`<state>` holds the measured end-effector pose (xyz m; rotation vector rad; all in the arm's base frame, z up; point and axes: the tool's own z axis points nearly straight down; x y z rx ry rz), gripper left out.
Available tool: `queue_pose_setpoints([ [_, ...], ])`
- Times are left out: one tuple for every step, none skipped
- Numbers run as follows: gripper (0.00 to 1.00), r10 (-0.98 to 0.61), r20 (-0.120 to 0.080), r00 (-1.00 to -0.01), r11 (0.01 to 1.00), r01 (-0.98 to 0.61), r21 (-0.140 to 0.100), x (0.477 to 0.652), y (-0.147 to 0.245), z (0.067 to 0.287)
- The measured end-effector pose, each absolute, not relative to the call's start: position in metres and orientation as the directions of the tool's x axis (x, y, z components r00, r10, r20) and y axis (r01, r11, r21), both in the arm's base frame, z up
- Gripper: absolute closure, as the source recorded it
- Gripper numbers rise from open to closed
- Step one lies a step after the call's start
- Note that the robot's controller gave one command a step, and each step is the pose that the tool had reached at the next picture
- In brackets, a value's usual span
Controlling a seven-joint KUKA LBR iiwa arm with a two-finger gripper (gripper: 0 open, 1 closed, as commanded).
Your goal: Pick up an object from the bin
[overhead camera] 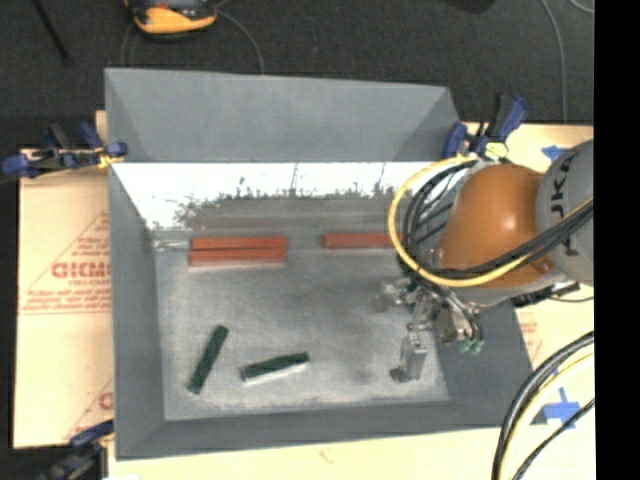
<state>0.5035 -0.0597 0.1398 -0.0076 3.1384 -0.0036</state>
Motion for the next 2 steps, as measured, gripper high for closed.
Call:
queue_pose_setpoints([
  [0.0, -0.005, -0.003, -1.0, 1.0, -0.005, -0.002, 0.503, -0.06, 0.14],
  [0.0, -0.104, -0.008, -0.995, 0.995, -0.104, -0.005, 0.5, -0.042, 0.127],
])
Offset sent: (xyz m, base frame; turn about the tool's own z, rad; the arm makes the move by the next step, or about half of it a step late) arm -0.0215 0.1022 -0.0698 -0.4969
